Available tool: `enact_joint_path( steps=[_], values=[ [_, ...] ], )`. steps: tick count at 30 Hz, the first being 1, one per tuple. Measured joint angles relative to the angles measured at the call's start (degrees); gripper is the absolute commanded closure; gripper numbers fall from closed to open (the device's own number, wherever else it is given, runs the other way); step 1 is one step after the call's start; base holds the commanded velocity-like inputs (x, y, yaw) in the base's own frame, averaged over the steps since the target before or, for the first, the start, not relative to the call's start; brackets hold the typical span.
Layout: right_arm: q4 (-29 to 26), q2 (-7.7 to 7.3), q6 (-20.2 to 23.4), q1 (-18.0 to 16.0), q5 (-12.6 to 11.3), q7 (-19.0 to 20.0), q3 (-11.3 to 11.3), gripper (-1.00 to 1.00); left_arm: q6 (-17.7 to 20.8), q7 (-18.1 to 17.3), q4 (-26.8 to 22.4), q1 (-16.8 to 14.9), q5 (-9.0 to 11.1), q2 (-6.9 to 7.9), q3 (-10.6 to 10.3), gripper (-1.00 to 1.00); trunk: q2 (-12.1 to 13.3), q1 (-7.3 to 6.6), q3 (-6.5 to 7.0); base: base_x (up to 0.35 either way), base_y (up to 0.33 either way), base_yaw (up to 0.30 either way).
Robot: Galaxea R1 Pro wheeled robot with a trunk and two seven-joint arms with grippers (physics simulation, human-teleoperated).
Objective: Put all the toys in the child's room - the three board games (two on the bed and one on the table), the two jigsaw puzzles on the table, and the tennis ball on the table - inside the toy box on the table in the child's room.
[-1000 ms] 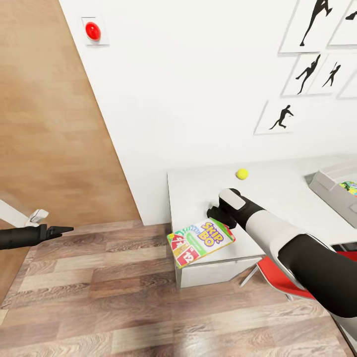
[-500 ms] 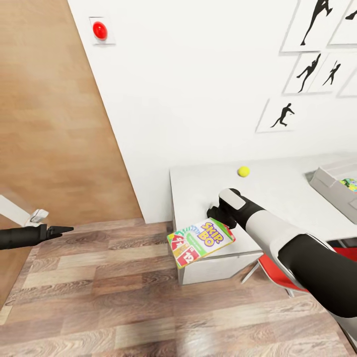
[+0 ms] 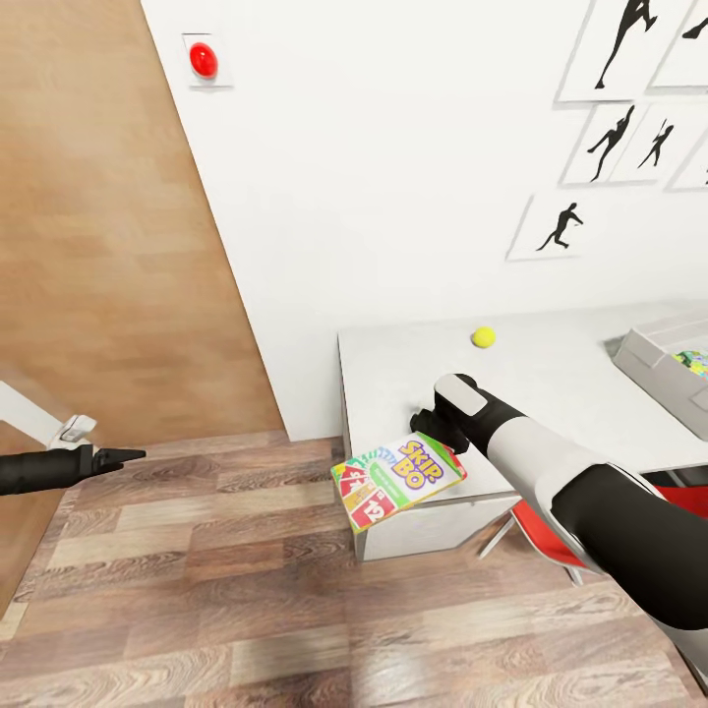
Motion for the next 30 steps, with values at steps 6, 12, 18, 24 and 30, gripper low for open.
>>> enact_joint_path(
  steps=[6,12,18,24,30],
  values=[
    [0.0,0.0,0.0,0.0,-0.03,0.0,-0.01,-1.0,0.0,0.0,0.0,0.0,0.03,0.0,0.0,-1.0,0.0,0.0,0.0,0.0,0.0,0.0],
    [0.0,0.0,-0.07,0.0,-0.06,0.04,0.02,-1.0,0.0,0.0,0.0,0.0,-0.02,0.0,0.0,-1.0,0.0,0.0,0.0,0.0,0.0,0.0],
    [-0.07,0.0,-0.19,0.0,0.0,0.13,0.03,-1.0,-0.01,0.0,0.0,0.0,-0.01,0.0,0.0,-1.0,0.0,0.0,0.0,0.0,0.0,0.0],
    [-0.2,0.0,-0.61,0.0,0.06,0.13,0.01,-1.0,0.0,0.0,0.0,0.0,0.02,0.01,0.0,-1.0,0.0,0.0,0.0,0.0,0.0,0.0],
    [-0.32,-0.18,-0.92,0.0,0.17,0.09,-0.02,-1.0,0.0,0.0,0.0,0.0,0.04,0.0,0.0,-1.0,0.0,0.0,0.0,0.0,0.0,0.0]
  ],
)
